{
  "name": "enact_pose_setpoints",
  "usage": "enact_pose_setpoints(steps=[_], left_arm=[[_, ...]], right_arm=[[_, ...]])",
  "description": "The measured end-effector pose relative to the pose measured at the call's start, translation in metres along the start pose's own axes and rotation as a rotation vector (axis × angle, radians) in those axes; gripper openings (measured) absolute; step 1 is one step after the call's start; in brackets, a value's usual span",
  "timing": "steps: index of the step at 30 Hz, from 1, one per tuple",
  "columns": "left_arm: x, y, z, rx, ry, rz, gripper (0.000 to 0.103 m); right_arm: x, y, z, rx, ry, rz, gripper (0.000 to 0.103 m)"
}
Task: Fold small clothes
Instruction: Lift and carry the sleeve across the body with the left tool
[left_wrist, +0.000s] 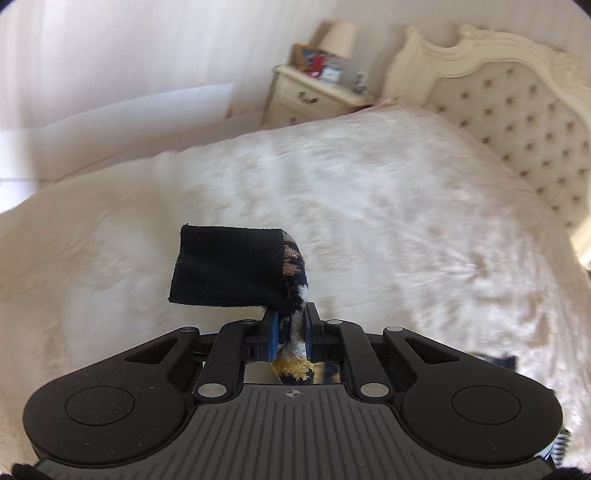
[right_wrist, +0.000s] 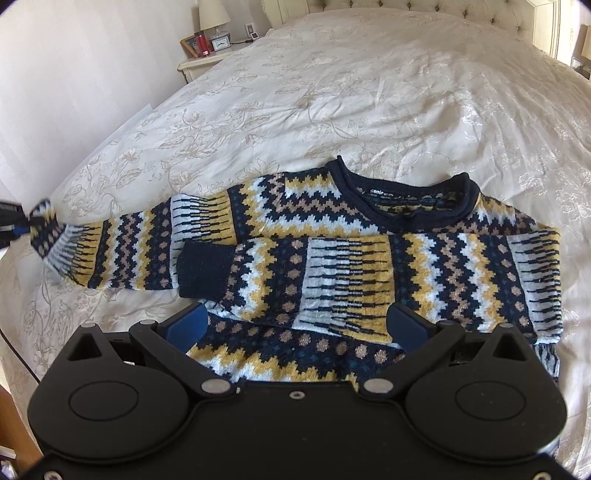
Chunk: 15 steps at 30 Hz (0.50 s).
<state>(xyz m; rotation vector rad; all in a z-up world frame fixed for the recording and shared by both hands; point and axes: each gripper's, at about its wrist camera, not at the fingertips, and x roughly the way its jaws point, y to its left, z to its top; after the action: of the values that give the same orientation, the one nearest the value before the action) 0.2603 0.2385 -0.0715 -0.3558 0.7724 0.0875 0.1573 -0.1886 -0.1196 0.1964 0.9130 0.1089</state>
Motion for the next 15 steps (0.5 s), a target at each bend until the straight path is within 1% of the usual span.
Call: enact_pose_setpoints(steps=[5,8,12,15], left_arm=[[-0.025,-0.065,0.005,0.083,-0.049,-0.136,0.013],[-0.034,-0.105,0.001,0.128,-0.065,-0.206,0.013],[-0.032,-0.157,-0.013,0.167,-0.053,-0.293,0.013],[-0.023,-0.195,-0.029,0.198,-0.032,-0.337,0.013]], right_arm=[[-0.005,-0.013,-0.010,0.015,0.013,0.012,0.102],[-0.012,-0.024,-0.017,0.029,0.012,0.015,0.102],[-0.022,-0.044,-0.026,0.055,0.010,0.014,0.103],[-0.029,-0.062,-0.031,0.081,0.007,0.008,0.102]])
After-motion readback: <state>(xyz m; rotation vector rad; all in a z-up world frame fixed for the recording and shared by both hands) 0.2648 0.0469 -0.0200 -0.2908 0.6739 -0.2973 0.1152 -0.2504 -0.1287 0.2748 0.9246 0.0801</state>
